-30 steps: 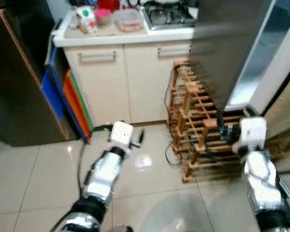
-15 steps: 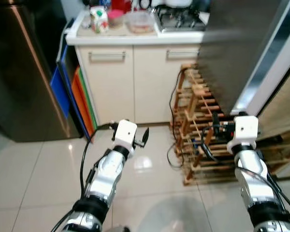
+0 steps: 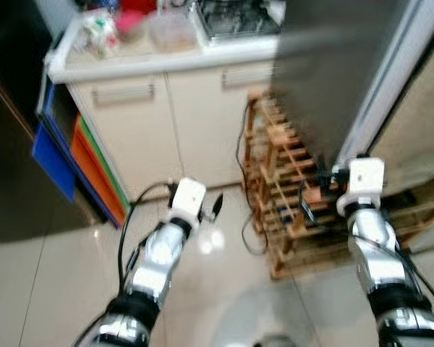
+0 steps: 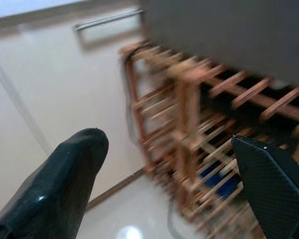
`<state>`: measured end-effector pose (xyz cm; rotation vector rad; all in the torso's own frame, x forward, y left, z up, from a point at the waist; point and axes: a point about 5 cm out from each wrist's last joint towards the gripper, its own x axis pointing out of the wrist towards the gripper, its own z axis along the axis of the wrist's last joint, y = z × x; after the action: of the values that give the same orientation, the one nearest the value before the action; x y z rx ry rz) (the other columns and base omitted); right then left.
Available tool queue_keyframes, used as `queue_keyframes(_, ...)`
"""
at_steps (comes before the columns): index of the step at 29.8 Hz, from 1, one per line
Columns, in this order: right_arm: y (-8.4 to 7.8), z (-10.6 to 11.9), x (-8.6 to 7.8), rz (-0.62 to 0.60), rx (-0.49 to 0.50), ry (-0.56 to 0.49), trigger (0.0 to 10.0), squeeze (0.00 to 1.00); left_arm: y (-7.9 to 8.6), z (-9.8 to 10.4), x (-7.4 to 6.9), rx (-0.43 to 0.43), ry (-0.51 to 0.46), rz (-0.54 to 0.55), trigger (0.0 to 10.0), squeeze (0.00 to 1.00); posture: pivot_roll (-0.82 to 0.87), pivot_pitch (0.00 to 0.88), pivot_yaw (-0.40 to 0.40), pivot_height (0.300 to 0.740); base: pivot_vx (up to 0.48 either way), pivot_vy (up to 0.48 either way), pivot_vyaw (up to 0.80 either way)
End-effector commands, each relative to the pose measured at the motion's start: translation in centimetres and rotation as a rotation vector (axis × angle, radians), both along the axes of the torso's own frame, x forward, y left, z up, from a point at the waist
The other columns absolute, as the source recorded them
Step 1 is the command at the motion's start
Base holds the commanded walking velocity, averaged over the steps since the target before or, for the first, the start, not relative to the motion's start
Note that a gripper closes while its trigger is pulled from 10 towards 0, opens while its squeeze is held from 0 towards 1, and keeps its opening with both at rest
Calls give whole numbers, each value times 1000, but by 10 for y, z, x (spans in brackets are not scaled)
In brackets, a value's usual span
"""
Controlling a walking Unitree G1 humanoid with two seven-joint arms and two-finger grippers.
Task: Restocking fridge
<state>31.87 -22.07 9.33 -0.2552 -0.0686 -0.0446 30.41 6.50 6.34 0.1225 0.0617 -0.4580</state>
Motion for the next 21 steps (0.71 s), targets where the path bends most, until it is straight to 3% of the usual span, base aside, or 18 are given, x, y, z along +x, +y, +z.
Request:
queue_keyframes(1, -21, 3, 4, -111, 28, 13, 10000, 0, 18, -1, 3, 29, 4, 40, 10000, 0, -98, 40, 43, 740, 0, 0, 0)
queue_keyframes(7, -31, 6, 11, -147, 12, 38, 10000, 0, 21, -2, 5, 13, 12, 54, 10000, 0, -94, 36, 41, 740, 0, 0, 0)
queue_keyframes(21, -21, 6, 9, -138, 53, -23, 10000, 0, 25, -7, 6, 54, 41, 87, 10000, 0, -101, 38, 41, 740, 0, 0, 0)
